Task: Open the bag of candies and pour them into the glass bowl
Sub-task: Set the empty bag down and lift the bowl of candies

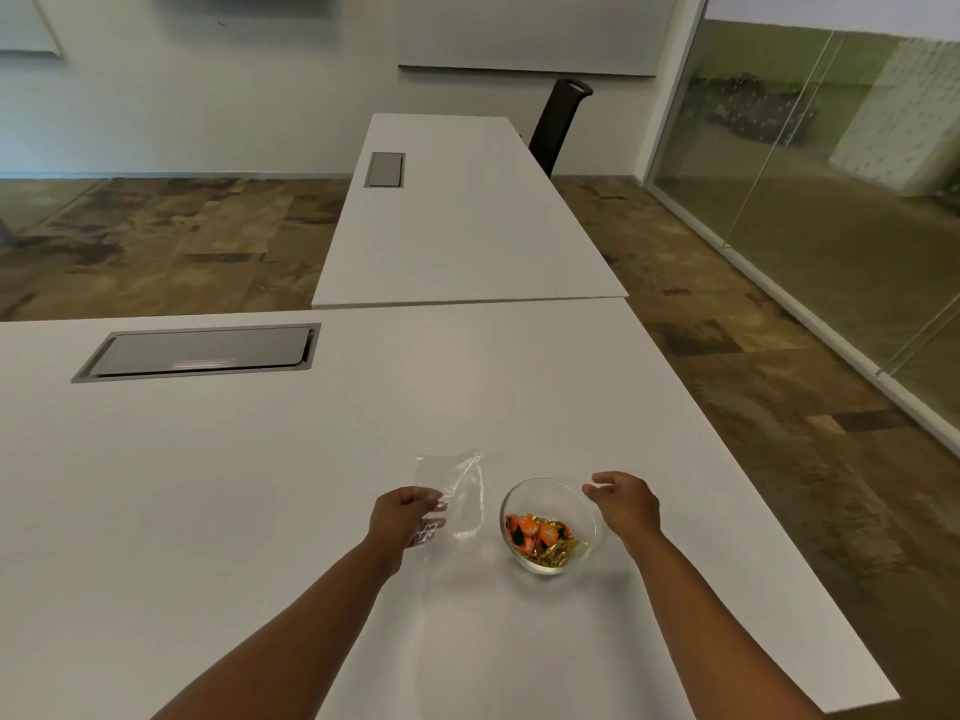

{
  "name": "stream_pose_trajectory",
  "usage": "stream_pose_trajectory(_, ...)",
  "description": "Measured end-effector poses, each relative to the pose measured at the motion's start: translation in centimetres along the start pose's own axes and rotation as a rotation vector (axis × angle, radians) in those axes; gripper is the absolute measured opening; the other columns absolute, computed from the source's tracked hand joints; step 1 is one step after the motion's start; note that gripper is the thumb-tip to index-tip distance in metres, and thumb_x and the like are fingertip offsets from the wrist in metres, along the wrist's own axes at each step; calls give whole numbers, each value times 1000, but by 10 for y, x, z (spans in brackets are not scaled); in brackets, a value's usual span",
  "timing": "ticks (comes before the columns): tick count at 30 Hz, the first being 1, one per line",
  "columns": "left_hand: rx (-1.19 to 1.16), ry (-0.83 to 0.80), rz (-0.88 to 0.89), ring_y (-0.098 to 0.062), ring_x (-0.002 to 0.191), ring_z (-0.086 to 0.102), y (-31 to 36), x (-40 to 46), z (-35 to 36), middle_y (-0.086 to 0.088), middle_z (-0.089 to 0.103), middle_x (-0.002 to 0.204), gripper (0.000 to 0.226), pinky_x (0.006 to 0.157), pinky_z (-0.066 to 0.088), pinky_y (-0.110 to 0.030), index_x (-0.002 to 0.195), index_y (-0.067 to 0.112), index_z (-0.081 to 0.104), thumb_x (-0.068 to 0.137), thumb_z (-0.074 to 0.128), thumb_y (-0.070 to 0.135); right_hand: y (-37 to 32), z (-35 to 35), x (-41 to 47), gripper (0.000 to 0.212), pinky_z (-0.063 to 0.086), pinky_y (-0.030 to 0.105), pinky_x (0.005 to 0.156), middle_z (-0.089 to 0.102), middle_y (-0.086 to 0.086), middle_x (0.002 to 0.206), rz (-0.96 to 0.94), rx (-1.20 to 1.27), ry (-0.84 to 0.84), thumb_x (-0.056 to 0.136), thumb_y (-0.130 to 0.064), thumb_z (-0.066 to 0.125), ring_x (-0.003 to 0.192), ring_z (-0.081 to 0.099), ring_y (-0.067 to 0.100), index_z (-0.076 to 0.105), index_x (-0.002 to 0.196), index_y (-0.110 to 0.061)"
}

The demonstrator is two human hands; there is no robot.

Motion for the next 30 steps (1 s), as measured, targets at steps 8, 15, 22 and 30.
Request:
stream_pose_trajectory(8,99,-10,-135,-19,64,64,-28,1,-8,-5,66,75,17,57,48,-24,76,10,63,90,56,5,14,16,-10,39,52,44,96,64,17,123,122,-81,-142,85,-21,66,107,63,34,61,121,-5)
stream_pose_trajectory(15,193,-30,-184,-18,57,58,-37,2,-8,-8,63,71,9,54,48,-24,81,8,63,83,63,-1,19,23,-19,26,58,46,86,67,19,114,192,-34,-155,88,-12,60,98,67,36,66,112,-6)
stream_pose_trajectory(22,497,41,-122,-16,56,59,-40,2,-9,-5,59,71,13,48,54,-26,82,10,59,77,69,2,19,24,-22,26,57,49,86,67,21,113,200,-15,-150,91,-9,53,99,66,39,65,113,-3)
stream_pose_trajectory(30,1146,30,-92,-21,77,61,-31,-3,-14,-2,63,87,51,75,55,-29,103,12,53,70,74,44,12,22,-25,29,59,47,84,68,21,111,171,-44,-125,95,-17,48,91,68,38,63,113,-1)
Point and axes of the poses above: each hand's wrist, its own x-axis towards the middle knuckle, its own z-axis out of the palm, y = z × x, the point moved 3 cm from there along x, towards the middle knuckle
